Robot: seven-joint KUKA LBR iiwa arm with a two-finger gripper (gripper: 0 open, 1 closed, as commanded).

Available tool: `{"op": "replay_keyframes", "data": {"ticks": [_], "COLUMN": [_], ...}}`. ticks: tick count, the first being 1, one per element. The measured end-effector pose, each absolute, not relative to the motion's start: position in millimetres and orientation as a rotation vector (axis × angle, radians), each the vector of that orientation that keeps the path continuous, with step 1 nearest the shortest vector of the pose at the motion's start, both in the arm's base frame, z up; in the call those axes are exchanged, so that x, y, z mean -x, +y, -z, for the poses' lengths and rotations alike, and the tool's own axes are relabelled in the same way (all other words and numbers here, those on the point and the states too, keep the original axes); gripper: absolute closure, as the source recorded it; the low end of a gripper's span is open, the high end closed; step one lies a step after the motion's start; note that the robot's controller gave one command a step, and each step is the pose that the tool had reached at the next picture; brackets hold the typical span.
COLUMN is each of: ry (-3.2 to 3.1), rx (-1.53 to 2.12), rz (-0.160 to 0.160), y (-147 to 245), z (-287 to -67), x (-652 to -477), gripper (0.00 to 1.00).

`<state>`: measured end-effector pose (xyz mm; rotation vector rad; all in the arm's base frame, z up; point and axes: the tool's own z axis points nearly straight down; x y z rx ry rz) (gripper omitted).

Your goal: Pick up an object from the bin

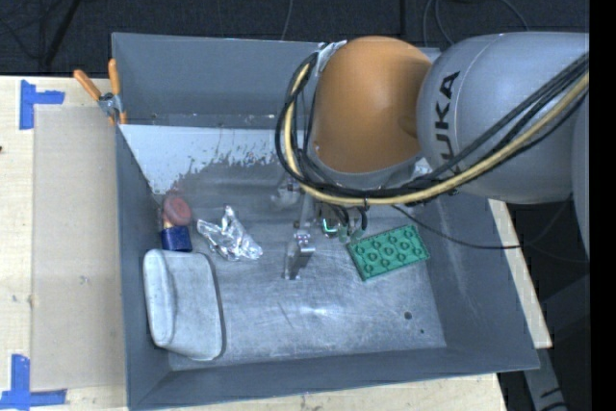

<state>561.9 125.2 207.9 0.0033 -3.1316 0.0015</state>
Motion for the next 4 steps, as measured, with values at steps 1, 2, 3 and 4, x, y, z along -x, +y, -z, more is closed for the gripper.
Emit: {"op": "replay_keyframes", "data": {"ticks": [1,2,3,4], "ry": [-3.132,-3.132,-3.133,-3.104], "rx": [-0.223,-0.293,-0.277,-0.55], "rz": [0.002,-0.025,-0.022,0.007], "y": [175,235,232,143], "z": [-76,-74,-75,-77], "x": [-605.7,-567.7,-569.5,-538.7], "gripper": [0.0,0.0,1.0,1.0]}}
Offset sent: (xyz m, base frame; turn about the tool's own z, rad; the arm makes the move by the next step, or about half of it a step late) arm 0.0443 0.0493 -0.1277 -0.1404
